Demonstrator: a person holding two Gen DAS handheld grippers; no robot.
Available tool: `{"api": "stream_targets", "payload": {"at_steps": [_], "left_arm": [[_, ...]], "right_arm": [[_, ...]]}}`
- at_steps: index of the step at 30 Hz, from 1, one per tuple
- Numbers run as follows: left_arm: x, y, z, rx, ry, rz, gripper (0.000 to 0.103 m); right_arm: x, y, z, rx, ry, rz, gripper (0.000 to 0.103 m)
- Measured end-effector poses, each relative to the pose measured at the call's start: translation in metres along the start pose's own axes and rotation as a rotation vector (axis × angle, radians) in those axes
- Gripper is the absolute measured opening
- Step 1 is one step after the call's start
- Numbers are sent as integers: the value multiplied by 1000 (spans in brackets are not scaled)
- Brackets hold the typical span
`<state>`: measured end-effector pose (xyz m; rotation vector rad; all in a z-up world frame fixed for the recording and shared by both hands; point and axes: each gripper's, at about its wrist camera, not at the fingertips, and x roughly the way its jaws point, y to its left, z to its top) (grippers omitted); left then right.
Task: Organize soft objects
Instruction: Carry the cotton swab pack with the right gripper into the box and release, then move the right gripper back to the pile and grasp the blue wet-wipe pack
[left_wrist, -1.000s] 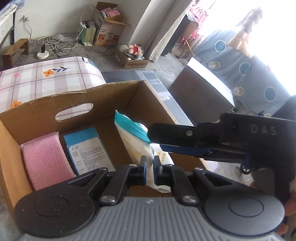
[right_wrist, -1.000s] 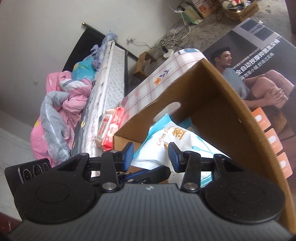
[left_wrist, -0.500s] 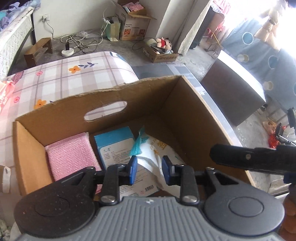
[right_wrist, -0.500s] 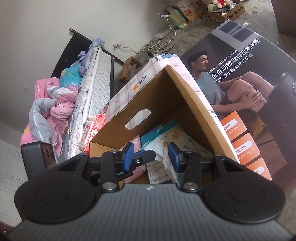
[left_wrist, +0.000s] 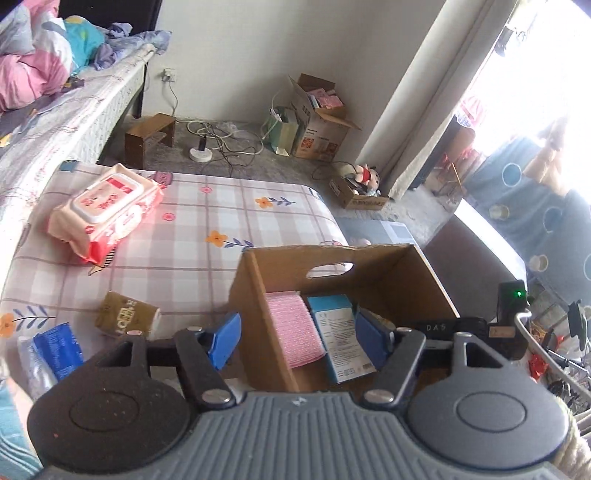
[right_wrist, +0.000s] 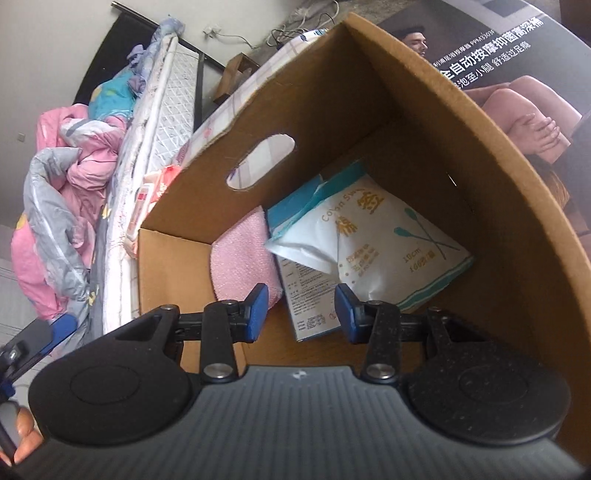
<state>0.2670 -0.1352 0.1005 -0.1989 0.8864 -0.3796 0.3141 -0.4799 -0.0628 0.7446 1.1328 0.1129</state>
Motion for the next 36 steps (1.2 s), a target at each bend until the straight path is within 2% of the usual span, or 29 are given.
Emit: {"api": "stream_targets", "payload": {"at_steps": [7, 14, 20, 25, 29, 33, 36], "left_arm": [[-36, 46, -33, -12, -60, 97, 73], [-50, 78, -75, -70, -49, 94, 73], [-57, 92, -108, -76, -37, 113, 76], [-72, 101, -123, -44, -64, 161, 80], [-86, 109, -132, -26, -101, 213, 80], [-96, 117, -142, -9, -128, 240, 80], [-98, 122, -147, -6, -120, 249, 79]], "right_arm": [[19, 6, 12, 28, -62, -28, 39], [34, 5, 20, 48, -127, -46, 39], [20, 4, 17, 34, -149, -29, 41], [-15, 29, 3, -60, -211, -12, 48], [-37, 58, -12, -132, -240, 8, 49], [-45, 97, -31, -222, -216, 52, 49], [-39, 136, -51, -289, -159, 103, 49]]}}
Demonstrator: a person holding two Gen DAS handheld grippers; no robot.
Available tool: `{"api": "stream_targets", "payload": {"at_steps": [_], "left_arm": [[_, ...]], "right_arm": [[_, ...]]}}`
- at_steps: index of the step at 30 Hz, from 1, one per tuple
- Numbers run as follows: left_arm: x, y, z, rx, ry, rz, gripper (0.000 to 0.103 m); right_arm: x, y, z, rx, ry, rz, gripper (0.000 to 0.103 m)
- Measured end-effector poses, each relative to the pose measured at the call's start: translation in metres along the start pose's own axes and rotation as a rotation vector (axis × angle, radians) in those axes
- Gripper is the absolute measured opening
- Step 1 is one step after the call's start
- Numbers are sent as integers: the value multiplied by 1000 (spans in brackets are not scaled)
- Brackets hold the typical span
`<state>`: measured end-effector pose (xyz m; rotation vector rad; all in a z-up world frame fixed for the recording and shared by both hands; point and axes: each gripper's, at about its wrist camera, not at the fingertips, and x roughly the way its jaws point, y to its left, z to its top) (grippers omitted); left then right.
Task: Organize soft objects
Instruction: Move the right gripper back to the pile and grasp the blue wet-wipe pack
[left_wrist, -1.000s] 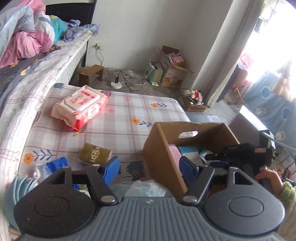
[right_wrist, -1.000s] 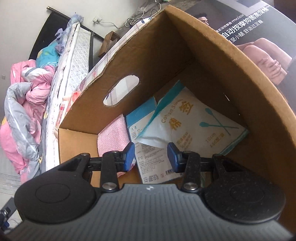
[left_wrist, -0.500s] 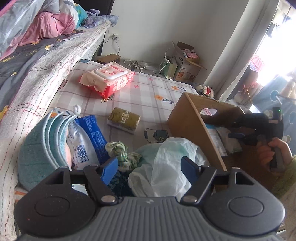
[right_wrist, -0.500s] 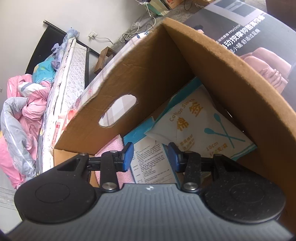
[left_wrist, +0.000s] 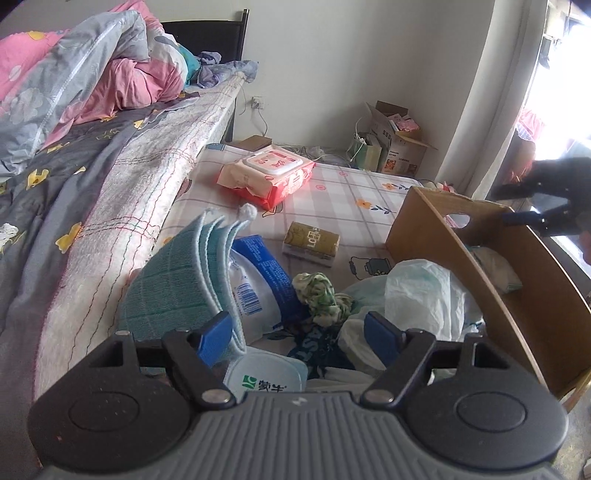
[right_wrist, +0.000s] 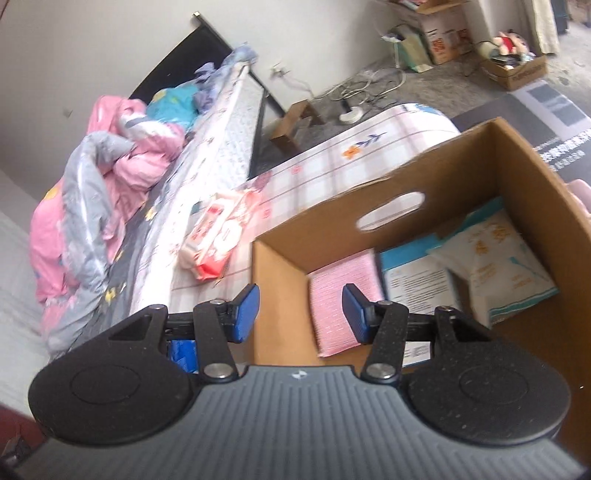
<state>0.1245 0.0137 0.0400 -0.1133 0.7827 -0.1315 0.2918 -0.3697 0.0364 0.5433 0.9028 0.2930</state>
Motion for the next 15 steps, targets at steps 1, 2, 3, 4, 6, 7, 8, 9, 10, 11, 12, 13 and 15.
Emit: {"api": "stream_targets", "payload": {"at_steps": [1, 2, 3, 4, 6, 7, 8, 9, 10, 11, 12, 13, 15], "left_arm": [[-2, 2, -2, 2, 0, -1, 79], [-4, 3, -4, 4, -4, -8, 79], [-6, 5, -7, 6, -9, -18, 78], [-9, 6, -10, 8, -14, -33, 78], [-12, 7, -13, 19, -15, -67, 78], [-12, 7, -13, 27, -17, -80, 77], [-11, 5, -13, 33, -16, -85, 76], [-9, 5, -11, 36, -19, -89, 70], [-5, 5, -8, 37, -28, -93, 65], [-1, 5, -5, 34, -32, -97, 62], [5, 6, -1, 28, -28, -106, 58], [10, 6, 3, 25, -22, -123, 55], [26, 8, 11, 22, 2, -150, 54]], "right_arm": [[4, 17, -5, -18, 24, 27, 49], [9, 29, -10, -31, 45, 52, 49], [14, 41, -15, -42, 65, 80, 49], [19, 58, -22, -56, 87, 115, 49], [30, 80, -32, -88, 130, 163, 49], [36, 98, -39, -113, 156, 180, 49], [44, 108, -43, -132, 177, 186, 49], [51, 120, -48, -151, 197, 188, 49], [58, 131, -51, -169, 216, 188, 49], [67, 139, -53, -181, 235, 189, 49], [77, 148, -53, -188, 261, 197, 49], [87, 154, -53, -186, 281, 203, 48], [106, 163, -53, -183, 328, 213, 47]]}}
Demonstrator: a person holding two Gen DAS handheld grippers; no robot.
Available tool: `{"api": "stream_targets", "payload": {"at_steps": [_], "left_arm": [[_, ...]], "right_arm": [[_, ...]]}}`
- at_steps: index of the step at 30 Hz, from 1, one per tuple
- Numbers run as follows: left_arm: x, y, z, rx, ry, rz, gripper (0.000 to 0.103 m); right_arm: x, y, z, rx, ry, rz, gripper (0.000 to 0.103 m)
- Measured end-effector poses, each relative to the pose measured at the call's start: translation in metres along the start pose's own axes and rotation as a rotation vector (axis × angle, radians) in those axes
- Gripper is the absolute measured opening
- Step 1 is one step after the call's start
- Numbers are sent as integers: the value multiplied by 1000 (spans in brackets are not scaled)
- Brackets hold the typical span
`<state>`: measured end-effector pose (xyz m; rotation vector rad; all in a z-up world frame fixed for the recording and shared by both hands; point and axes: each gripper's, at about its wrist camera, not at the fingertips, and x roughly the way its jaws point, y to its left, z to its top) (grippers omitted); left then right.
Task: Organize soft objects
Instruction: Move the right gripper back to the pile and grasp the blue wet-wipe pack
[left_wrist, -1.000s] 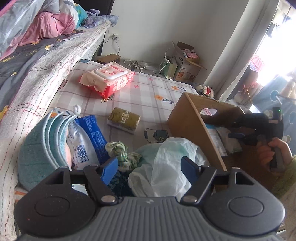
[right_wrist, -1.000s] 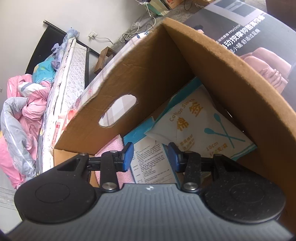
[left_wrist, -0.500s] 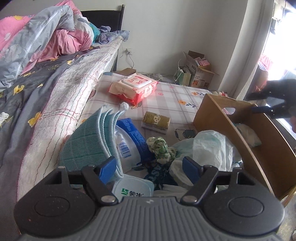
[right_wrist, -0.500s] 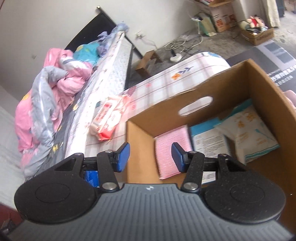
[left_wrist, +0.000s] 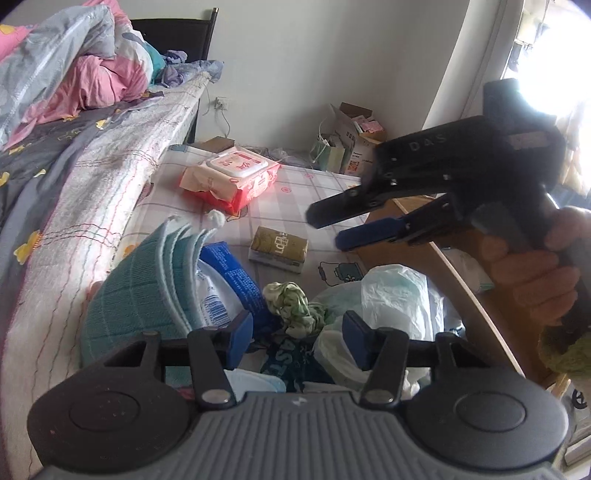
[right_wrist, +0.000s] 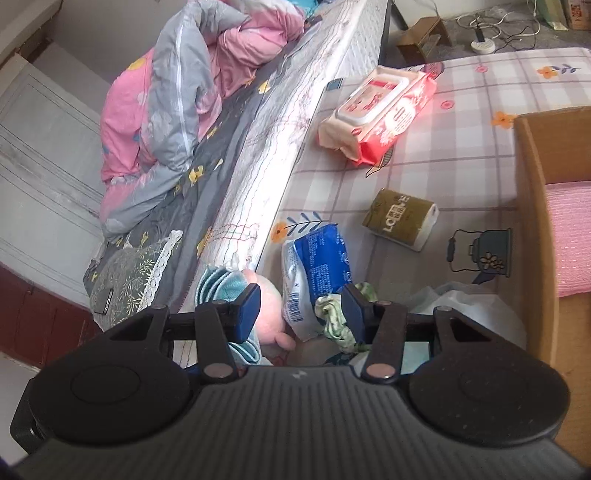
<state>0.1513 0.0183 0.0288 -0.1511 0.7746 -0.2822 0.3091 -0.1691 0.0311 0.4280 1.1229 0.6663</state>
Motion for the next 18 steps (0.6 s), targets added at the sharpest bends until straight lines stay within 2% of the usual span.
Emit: {"api": "stream_targets", "payload": {"at_steps": [1, 4, 7, 11, 14, 18], "left_arm": [[8, 2, 4, 0, 13, 1, 54], [36, 13, 12, -14, 63, 70, 52], [55, 28, 17, -54, 101, 108, 52], [73, 41, 22, -78, 148, 111, 55], [81, 40, 30, -62, 154, 111, 65], [91, 38, 39, -58, 169, 127, 68]], "right_arm": [[11, 1, 6, 10, 22, 4, 46], [41, 1, 18, 18, 79, 0, 46], [71, 2, 30, -1, 125, -30, 46], [103, -5, 43, -20, 166, -88, 47], [126, -14, 51, -11, 199, -119, 47], [152, -23, 56, 9, 254, -106, 47]]}}
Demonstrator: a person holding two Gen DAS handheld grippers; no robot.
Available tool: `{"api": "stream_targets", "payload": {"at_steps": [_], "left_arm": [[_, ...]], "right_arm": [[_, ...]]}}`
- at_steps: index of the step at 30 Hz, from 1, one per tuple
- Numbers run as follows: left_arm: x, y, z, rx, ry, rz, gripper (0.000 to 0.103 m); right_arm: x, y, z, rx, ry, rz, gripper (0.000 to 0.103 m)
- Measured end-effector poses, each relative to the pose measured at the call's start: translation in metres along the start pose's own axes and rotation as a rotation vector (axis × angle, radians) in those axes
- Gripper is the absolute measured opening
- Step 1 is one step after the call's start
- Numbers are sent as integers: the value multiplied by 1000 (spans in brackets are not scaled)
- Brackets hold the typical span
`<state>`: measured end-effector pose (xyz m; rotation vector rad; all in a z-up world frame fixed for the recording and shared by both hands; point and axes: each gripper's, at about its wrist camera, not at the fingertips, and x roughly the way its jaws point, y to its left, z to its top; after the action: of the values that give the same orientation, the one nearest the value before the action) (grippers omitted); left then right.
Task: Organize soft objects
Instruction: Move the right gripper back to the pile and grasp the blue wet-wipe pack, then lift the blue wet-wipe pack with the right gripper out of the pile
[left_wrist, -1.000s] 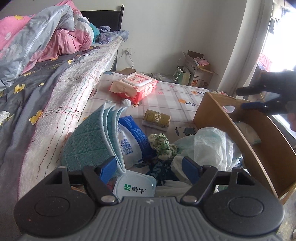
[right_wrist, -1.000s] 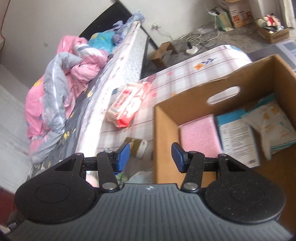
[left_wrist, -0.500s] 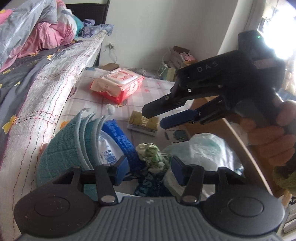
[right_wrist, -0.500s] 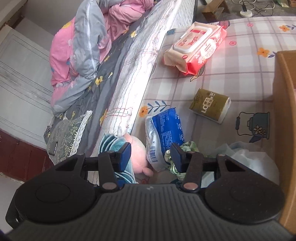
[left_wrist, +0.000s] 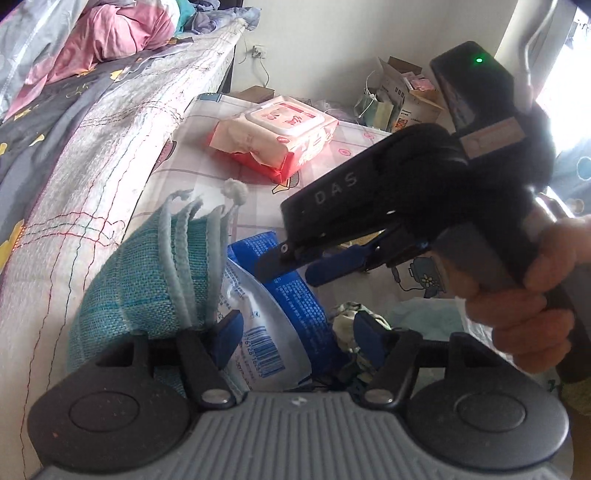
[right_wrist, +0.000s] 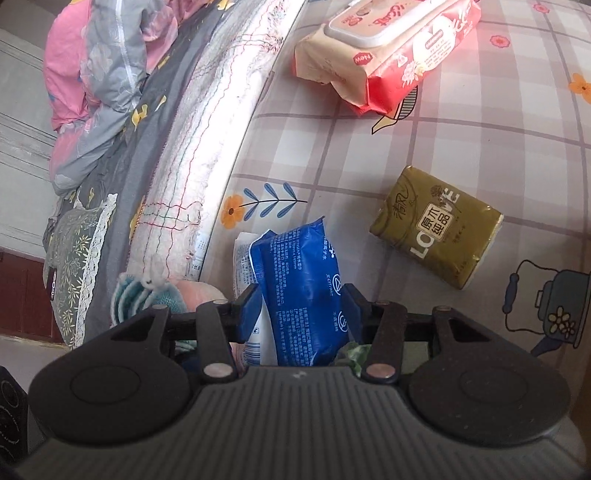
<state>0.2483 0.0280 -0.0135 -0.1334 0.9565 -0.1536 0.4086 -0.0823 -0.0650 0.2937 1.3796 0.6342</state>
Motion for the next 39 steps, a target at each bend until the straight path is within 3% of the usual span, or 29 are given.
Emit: {"api": "stream_targets", "payload": {"at_steps": [4, 9, 12, 20, 32, 39], "left_arm": [[0, 0, 0, 1, 4, 2, 68], [-3, -2, -5, 11, 11, -4, 68], [-3, -5, -4, 12, 22, -9, 71], [8, -19, 5, 35, 49, -12, 81], [51, -36, 40, 74, 198, 80, 87], [54, -25, 55, 25, 246, 42, 86]], "right_arm": [[19, 1, 5, -15, 50, 9, 52], [18, 5, 5, -83, 35, -8, 37], [10, 1, 1, -102, 24, -29, 33], [-14, -41, -2, 8, -13, -23, 32], [-13, -52, -2, 61, -13, 36, 33], [-12, -59, -3, 95, -16, 76, 34]]}}
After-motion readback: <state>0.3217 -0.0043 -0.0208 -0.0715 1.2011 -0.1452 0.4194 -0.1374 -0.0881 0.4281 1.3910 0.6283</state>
